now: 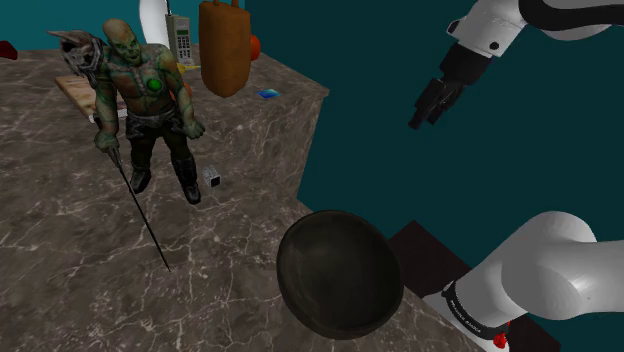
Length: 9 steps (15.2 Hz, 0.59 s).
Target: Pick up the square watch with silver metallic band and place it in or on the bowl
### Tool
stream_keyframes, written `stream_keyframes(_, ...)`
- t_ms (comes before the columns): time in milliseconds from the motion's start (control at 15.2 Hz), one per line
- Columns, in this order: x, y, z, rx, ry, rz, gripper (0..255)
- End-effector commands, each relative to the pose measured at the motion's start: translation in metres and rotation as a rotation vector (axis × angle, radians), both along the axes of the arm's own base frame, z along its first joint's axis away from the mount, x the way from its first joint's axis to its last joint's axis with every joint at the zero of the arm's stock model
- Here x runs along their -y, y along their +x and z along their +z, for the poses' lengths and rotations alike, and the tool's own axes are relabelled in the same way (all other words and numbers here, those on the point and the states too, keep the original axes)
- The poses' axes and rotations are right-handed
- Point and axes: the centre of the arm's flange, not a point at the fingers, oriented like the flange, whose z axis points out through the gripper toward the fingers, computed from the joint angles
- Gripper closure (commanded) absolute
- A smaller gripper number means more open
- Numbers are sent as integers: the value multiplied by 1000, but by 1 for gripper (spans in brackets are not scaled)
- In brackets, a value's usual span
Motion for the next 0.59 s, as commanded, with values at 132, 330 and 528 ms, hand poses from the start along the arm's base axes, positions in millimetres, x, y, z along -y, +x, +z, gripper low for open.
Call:
stream_keyframes(132,-23,8,-8,20,-2,11,0)
stream_keyframes(330,-58,20,-20,49,-5,26,0)
stream_keyframes(528,-92,31,-31,79,-9,42,0)
